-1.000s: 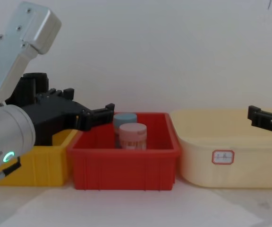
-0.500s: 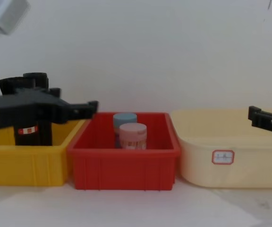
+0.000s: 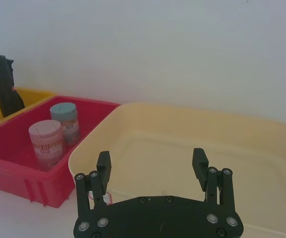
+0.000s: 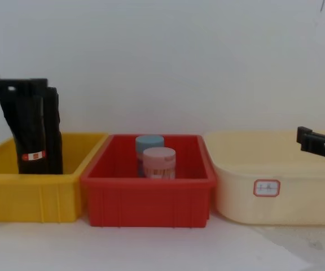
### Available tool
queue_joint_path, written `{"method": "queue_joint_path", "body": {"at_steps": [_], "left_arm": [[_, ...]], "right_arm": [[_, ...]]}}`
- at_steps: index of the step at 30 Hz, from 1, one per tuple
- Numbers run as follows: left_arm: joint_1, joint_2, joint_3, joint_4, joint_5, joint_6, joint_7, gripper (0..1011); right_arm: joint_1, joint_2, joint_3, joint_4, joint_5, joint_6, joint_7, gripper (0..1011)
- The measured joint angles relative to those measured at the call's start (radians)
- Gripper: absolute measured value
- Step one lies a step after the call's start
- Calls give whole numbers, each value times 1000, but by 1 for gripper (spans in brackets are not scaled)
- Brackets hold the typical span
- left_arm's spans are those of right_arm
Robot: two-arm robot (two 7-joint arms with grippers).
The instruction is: Pick up the garbage bag with the one hand and transfer it to the other hand.
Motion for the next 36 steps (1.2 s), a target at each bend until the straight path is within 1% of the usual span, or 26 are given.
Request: {"method": "queue_joint_path", "body": {"at_steps": [3,7,11,15,18,19,21,25,29,30,32,36], "left_arm": [[26,3,-26,-20,-21,10,10,1001],[41,4,-40,-27,-37,22,25,1001],[40,3,-42,-18,-43,35,43,1001],[22,1,-38,9,-44,50,57,1001],[-7,-1,-30,47,-42,61,65,1001],[-7,-1,-30,47,-42,61,65,1001],[-26,-3,-24,71,-39,66,68,1001],[-70,-9,-10,121,-30,71,68,1001],[-100,-13,3,156,-22,73,63,1001],[-117,-16,12,174,-18,73,58,1001],[-132,-18,19,190,-13,73,53,1001],[-180,-28,46,236,0,73,36,1001]], "right_arm": [[0,0,0,0,0,0,0,1002],[-1,0,0,-1,-1,1,-1,1001],[-1,0,0,-1,-1,1,-1,1001],[-1,0,0,-2,-1,1,-1,1002],[-1,0,0,-2,-1,1,-2,1001],[-1,0,0,-2,-1,1,-2,1001],[-1,0,0,-2,-1,1,-2,1001],[-1,0,0,-2,-1,1,-2,1002],[-1,0,0,-2,-2,1,-1,1001],[-1,0,0,-2,-2,1,-1,1001],[-1,0,0,-2,-1,1,-1,1001],[-1,0,0,-2,-2,1,-1,1001]]}}
